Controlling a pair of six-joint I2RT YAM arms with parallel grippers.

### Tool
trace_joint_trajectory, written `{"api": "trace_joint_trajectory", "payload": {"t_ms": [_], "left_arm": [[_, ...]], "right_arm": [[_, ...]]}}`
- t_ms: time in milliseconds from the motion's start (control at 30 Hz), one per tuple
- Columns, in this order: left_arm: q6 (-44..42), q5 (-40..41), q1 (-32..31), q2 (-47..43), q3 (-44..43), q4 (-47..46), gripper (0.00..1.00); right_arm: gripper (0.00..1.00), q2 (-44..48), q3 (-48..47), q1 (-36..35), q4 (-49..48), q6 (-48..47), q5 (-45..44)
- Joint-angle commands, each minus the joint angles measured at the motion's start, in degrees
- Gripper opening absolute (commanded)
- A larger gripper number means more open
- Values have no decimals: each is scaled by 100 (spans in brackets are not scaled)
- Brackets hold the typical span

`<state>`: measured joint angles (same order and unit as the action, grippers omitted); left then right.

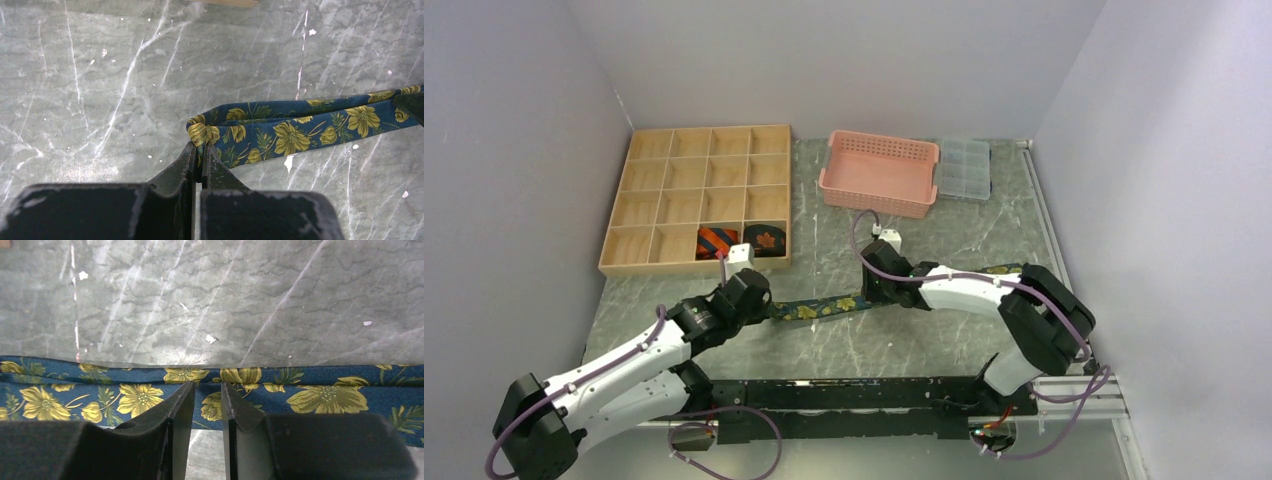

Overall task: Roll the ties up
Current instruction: Roll the tie at the center of the board.

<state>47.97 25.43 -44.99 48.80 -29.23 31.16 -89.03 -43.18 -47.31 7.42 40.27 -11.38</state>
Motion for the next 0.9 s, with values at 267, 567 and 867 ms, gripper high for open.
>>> {"api": "trace_joint_trajectory", "payload": {"t_ms": [267, 567, 867], "left_arm": [[275, 177, -22, -7, 91, -125, 3], [270, 177, -27, 40, 2, -32, 8], [367, 429, -20, -428, -112, 483, 64]], "right_arm": [[43, -259, -1000, -871, -291, -735, 1094], [53, -1012, -1547, -1387, 441, -823, -27], [55, -722, -1326, -1386, 282, -755, -106]]}}
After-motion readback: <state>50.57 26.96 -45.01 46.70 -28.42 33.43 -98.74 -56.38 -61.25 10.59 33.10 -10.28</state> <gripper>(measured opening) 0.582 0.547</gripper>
